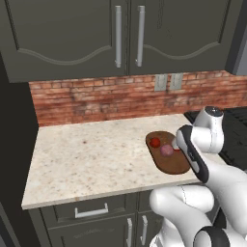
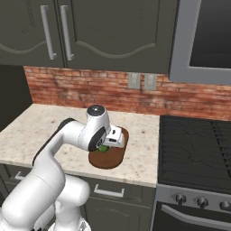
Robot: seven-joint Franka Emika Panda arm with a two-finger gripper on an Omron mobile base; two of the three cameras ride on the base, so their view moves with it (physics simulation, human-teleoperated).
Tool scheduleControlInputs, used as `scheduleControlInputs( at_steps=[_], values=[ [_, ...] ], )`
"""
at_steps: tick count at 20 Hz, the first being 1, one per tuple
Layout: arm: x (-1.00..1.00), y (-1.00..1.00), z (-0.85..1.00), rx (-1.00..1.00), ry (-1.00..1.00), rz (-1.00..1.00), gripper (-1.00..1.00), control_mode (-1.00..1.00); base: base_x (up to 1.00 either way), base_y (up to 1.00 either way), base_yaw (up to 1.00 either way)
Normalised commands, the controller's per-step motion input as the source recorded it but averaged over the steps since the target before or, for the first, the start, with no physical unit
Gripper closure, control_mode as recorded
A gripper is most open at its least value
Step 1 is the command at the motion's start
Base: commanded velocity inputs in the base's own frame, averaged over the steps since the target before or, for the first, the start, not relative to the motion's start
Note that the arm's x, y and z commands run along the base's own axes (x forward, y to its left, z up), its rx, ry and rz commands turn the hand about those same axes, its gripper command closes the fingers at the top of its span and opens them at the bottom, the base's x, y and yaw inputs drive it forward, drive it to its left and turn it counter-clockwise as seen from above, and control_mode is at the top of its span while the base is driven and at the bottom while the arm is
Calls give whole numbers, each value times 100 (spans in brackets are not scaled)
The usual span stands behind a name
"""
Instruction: Place the avocado, onion, tomato, and bell pepper on the cutting board.
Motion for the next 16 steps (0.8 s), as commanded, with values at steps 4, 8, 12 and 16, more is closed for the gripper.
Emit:
scheduleControlInputs(
  at_steps=[4, 8, 12, 16],
  values=[
    [14, -17, -20, 0, 0, 0, 100, -100, 0, 0, 0],
    [4, -14, -16, 0, 0, 0, 100, -100, 0, 0, 0],
    [0, -6, -14, 0, 0, 0, 100, -100, 0, 0, 0],
    [0, 0, -17, 0, 0, 0, 100, -100, 0, 0, 0]
  ],
)
